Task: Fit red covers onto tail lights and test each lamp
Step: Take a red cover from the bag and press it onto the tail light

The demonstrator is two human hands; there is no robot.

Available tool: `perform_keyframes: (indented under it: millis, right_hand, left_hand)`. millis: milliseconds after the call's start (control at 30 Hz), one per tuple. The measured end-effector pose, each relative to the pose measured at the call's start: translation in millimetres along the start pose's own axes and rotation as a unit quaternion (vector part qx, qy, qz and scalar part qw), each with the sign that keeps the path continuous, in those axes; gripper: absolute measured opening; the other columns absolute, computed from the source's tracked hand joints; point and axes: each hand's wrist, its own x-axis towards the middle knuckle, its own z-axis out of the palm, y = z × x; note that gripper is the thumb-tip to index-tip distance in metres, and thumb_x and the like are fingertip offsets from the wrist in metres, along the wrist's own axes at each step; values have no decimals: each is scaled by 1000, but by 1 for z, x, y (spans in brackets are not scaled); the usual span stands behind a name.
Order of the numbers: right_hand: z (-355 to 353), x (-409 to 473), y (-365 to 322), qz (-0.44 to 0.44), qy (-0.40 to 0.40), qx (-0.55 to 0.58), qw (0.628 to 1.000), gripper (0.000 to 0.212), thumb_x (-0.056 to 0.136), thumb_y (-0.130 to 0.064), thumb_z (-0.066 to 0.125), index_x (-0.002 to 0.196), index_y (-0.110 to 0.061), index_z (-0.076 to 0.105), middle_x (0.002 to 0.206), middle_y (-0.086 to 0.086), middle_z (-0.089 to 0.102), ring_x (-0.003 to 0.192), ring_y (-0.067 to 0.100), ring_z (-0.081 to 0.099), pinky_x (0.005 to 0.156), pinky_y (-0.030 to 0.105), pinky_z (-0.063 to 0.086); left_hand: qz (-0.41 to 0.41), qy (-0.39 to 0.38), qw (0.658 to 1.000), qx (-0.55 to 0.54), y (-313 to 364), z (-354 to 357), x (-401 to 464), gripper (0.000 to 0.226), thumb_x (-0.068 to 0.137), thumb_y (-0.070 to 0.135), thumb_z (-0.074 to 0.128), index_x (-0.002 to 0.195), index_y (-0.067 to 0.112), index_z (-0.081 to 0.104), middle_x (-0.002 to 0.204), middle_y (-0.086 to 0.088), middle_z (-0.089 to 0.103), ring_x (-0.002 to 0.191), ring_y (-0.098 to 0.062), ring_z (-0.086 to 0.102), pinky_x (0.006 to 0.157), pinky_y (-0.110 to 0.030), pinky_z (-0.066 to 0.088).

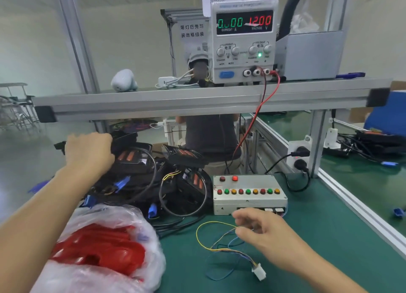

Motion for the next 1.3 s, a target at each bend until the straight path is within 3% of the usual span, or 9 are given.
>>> perform_keyframes:
  millis: [133, 367, 533, 667, 767, 867, 1033, 1167, 1300]
  right_hand:
    - [-4, -7, -9, -7, 4, 3, 1000, 25, 91, -26, 63, 112, -38, 63, 105, -19, 66, 93, -14, 57, 82, 5, 42]
    - [3, -15, -36, -26, -58, 177, 982, 26, 85, -36, 72, 110, -34, 65, 108, -17, 70, 103, -2, 63, 90, 15, 50]
    - [22, -23, -62, -38, -148, 489, 859, 95, 57, -67, 80, 139, -36, 46, 135, -8, 60, 126, 12, 55, 105, 38, 45]
    - [13, -35, -52, 12, -113, 674, 730, 69, 58, -40, 90, 116, -7, 71, 123, 14, 67, 113, 23, 65, 89, 33, 56]
    - [-3, -38, -25, 57, -11, 683, 728, 33, 73, -32, 73, 96, -9, 79, 106, 14, 74, 91, 23, 73, 67, 32, 60]
    - [-27, -35, 2, 73, 77, 658, 746, 35, 81, -31, 55, 95, -9, 79, 106, 17, 73, 89, 30, 73, 68, 46, 61]
    - [-58, -39, 41, 147, 123, 629, 754, 30, 76, -26, 58, 89, -8, 79, 100, 18, 74, 82, 36, 73, 59, 52, 58]
    - [-62, -43, 68, 207, 105, 555, 799, 30, 73, -26, 60, 92, -7, 75, 92, 18, 75, 70, 32, 73, 53, 49, 58]
    - [-63, -46, 90, 278, 82, 450, 845, 23, 86, -25, 60, 94, -8, 73, 89, 17, 75, 65, 29, 73, 51, 44, 58]
  left_hand:
    - [18, 79, 993, -80, -7, -9, -22, 44, 80, 22, 71, 121, 7, 61, 116, -16, 63, 107, -38, 55, 96, -45, 36]
    - [87, 201, 953, -211, 19, -55, -131, 47, 76, 7, 71, 121, -4, 61, 124, -22, 61, 113, -44, 56, 92, -59, 42]
    - [166, 275, 909, -264, 89, -67, -197, 36, 76, 9, 57, 107, 1, 70, 118, -15, 66, 106, -38, 64, 94, -48, 42]
    - [228, 210, 891, -331, 150, -72, -221, 28, 80, 18, 56, 100, 10, 75, 113, -7, 69, 100, -24, 69, 81, -41, 57]
    - [269, 184, 880, -347, 164, -60, -235, 53, 72, 21, 52, 125, 24, 57, 129, 1, 56, 117, -19, 60, 95, -40, 48]
    - [282, 133, 904, -293, 145, -30, -239, 86, 46, 26, 66, 130, 23, 44, 138, -3, 50, 127, -25, 50, 98, -46, 35]
    - [307, -65, 920, -236, 112, 5, -221, 80, 11, 42, 91, 87, 24, 77, 97, 6, 73, 90, -19, 71, 67, -41, 59]
    - [340, -158, 889, -263, 111, 18, -219, 52, 50, 40, 87, 99, 33, 71, 104, 19, 66, 98, -2, 63, 84, -14, 48]
    - [291, -143, 891, -317, 109, 19, -210, 38, 91, 28, 53, 128, 33, 55, 132, 18, 50, 128, -7, 40, 107, -26, 27]
